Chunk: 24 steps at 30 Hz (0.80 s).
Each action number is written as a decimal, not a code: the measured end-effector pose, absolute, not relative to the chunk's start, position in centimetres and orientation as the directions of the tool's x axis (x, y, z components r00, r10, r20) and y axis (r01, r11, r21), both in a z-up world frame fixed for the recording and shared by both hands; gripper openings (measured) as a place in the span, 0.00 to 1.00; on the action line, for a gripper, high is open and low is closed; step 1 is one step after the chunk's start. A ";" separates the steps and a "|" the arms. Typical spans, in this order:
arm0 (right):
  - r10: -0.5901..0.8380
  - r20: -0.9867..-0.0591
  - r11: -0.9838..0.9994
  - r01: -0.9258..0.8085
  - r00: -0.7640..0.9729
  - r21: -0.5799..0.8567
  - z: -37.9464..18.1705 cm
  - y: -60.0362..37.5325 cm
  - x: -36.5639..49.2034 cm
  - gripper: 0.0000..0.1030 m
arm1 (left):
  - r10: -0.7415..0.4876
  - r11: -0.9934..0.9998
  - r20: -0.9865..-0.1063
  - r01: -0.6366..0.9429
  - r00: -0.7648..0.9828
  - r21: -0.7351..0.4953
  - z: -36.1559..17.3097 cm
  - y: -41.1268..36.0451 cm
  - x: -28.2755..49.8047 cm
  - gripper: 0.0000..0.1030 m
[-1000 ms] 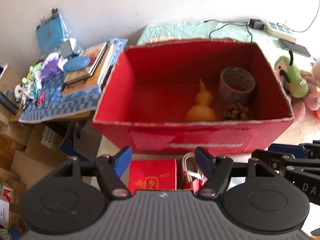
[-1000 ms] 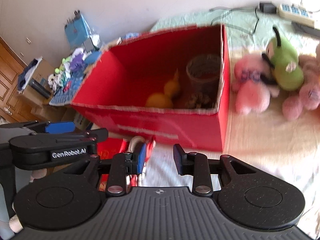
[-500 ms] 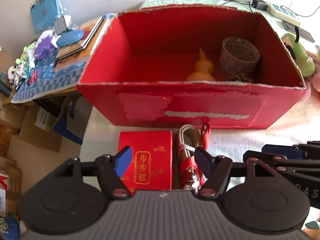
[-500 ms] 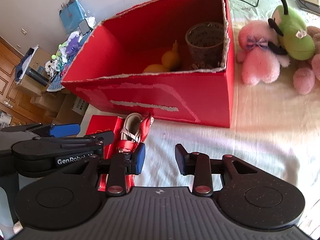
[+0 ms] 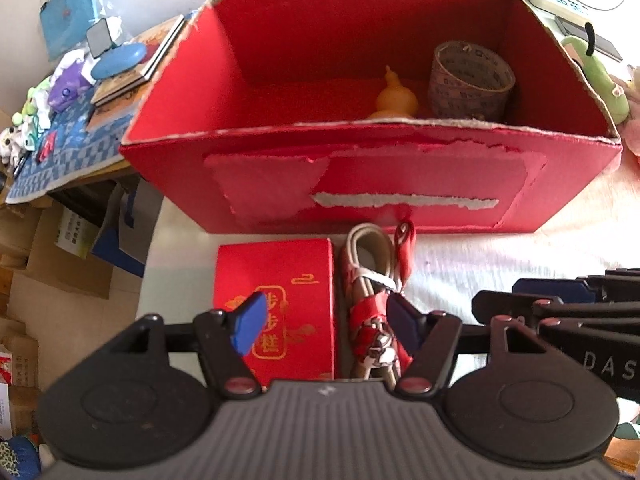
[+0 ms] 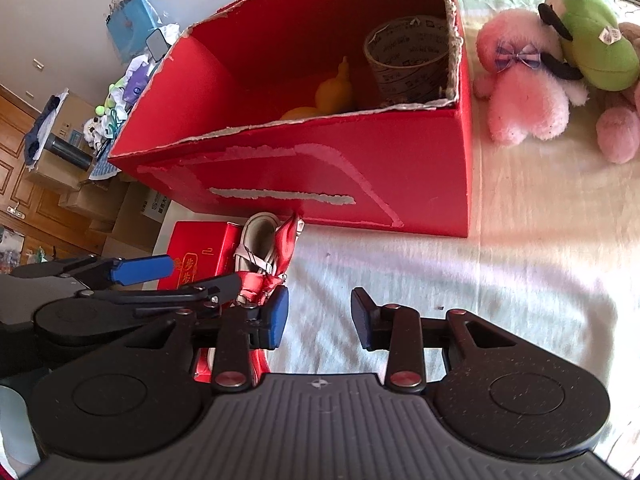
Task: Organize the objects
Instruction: 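Move the right gripper down to the beige shoe with red ribbon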
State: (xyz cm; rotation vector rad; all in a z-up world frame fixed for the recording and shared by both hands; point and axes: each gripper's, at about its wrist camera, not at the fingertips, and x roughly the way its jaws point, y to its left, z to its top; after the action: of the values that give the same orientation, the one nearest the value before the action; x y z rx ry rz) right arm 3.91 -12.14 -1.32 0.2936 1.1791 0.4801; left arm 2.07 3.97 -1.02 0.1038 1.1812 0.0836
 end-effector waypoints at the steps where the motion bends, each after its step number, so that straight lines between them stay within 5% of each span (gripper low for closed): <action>1: 0.505 -0.811 0.863 -0.202 0.295 0.463 -1.4 -12.1 4.0 0.36 | 0.118 0.992 -0.920 -0.010 0.374 0.123 -1.2 4.0 2.1 0.67; 24: 0.616 -0.772 0.783 -0.228 0.158 0.579 -3.5 -8.4 5.3 0.50 | -0.090 0.993 -0.917 0.101 0.388 -0.055 -1.4 7.3 -1.3 0.67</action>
State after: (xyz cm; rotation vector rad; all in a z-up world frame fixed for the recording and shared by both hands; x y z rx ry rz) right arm 5.27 -8.43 -3.45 0.3645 1.2782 0.6229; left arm -1.29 7.28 -1.37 0.0102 1.1662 -0.1214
